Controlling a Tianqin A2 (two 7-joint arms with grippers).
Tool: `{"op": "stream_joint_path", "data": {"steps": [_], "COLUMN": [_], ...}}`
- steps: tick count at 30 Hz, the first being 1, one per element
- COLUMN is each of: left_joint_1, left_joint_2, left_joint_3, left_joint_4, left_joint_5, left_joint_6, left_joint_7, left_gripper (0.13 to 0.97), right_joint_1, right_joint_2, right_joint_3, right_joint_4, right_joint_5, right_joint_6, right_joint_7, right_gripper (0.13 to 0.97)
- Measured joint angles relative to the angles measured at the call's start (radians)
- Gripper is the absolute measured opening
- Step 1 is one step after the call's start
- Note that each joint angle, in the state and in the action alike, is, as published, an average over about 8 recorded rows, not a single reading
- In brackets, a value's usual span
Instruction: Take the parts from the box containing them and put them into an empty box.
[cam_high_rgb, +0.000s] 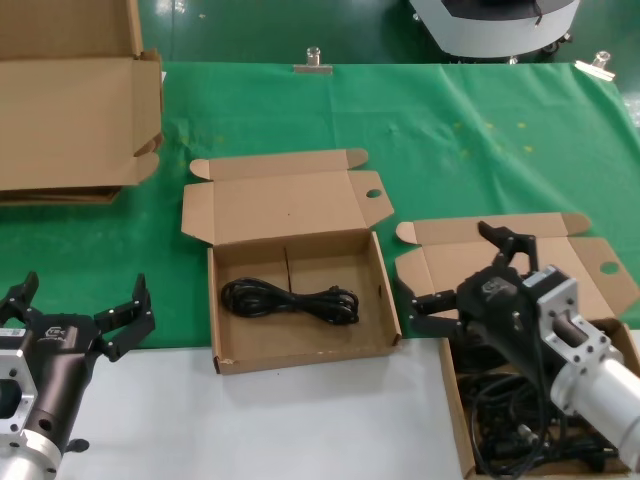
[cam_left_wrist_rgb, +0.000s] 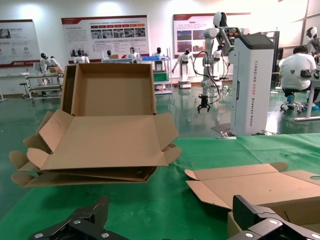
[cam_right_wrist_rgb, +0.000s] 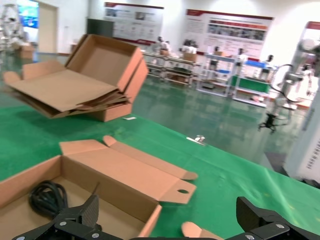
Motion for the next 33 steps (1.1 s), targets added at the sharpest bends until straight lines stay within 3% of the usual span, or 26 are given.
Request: {"op": "stream_joint_path", "data": {"steps": [8,33], "left_joint_1": [0.0,0.0], "left_joint_2": [0.0,0.0], "left_joint_3": [0.0,0.0], "left_joint_4": [0.0,0.0], "left_joint_5": [0.0,0.0], "left_joint_6": [0.0,0.0], "left_joint_7": [0.0,0.0], "left_gripper": [0.922,0.966], "right_joint_1": [-0.086,-0.319], "right_joint_2": [-0.014,-0.051], "right_joint_3": [0.04,0.147], "right_joint_4": [0.058,0.213], "right_joint_5": [0.036,0.131], "right_joint_6": [0.08,0.295], "right_joint_7": [0.013,0.049], "right_gripper": [0.966,0.966]}}
